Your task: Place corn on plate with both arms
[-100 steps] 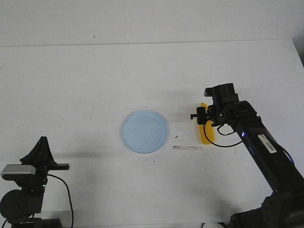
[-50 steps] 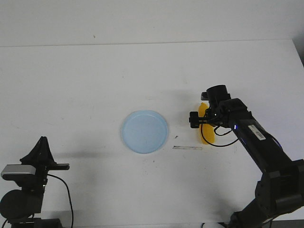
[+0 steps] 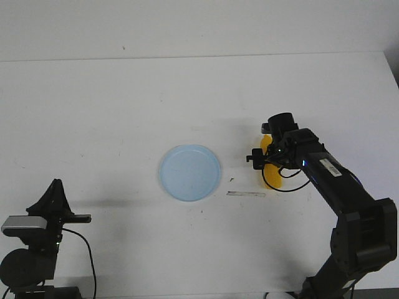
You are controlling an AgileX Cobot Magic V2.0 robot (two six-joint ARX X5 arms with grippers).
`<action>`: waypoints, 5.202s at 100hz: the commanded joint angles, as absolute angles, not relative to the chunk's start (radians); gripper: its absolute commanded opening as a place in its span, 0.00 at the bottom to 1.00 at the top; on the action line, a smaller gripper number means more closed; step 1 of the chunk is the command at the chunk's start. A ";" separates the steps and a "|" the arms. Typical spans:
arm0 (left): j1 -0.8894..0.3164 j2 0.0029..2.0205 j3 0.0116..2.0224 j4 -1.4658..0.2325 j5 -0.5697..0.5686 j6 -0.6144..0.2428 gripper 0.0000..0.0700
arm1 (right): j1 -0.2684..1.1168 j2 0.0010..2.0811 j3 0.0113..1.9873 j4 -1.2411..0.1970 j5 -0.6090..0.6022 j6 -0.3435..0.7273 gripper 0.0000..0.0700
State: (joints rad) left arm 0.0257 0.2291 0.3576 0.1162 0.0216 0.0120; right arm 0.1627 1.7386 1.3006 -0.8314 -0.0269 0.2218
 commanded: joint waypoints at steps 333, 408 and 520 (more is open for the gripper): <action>0.026 0.228 0.365 0.128 0.019 0.011 0.00 | -0.028 0.670 0.487 -0.036 0.000 -0.024 0.05; 0.026 0.228 0.365 0.128 0.019 0.011 0.00 | -0.032 0.124 0.404 -0.105 -0.002 -0.023 0.05; 0.000 0.127 0.208 0.128 0.017 -0.144 0.00 | -0.032 0.124 0.404 -0.105 0.000 -0.024 0.05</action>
